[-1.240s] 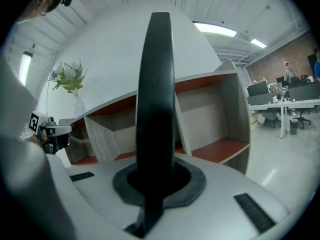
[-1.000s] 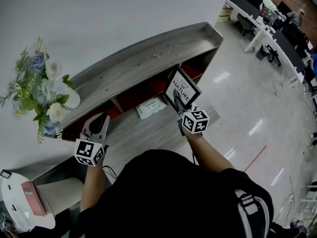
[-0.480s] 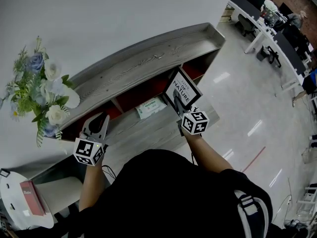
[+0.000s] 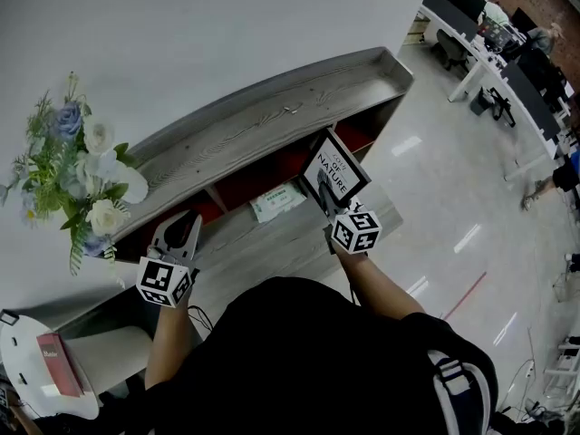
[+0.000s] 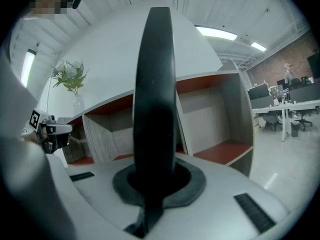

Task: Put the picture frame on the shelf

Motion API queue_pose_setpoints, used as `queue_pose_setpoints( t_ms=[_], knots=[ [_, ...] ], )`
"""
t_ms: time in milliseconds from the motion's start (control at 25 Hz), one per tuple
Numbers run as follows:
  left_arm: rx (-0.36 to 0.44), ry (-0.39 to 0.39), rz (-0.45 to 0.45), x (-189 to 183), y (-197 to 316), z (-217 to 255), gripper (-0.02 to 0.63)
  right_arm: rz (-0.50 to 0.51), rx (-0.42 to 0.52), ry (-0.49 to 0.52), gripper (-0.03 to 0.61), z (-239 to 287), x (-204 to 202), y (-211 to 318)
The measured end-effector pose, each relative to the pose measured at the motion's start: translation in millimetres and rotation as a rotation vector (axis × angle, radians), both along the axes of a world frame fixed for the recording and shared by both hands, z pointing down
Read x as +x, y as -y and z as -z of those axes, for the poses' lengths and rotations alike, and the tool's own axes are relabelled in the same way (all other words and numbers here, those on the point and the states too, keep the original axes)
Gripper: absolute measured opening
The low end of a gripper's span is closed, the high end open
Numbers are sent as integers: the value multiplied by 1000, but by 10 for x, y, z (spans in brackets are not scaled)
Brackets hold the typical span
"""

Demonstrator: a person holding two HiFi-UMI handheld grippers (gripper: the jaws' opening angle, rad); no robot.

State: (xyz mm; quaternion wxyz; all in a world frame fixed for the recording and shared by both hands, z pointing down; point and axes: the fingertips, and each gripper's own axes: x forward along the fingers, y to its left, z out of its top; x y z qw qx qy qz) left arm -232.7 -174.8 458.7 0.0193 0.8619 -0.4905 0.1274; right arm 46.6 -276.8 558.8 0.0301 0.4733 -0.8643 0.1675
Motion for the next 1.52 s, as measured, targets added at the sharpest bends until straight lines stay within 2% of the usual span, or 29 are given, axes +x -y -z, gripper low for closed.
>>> queue_pose_setpoints(
  t_ms=[1520],
  knots=[
    [-20, 0, 6, -90, 165, -92, 46, -12, 26, 12, 23, -50, -112, 263]
  ],
)
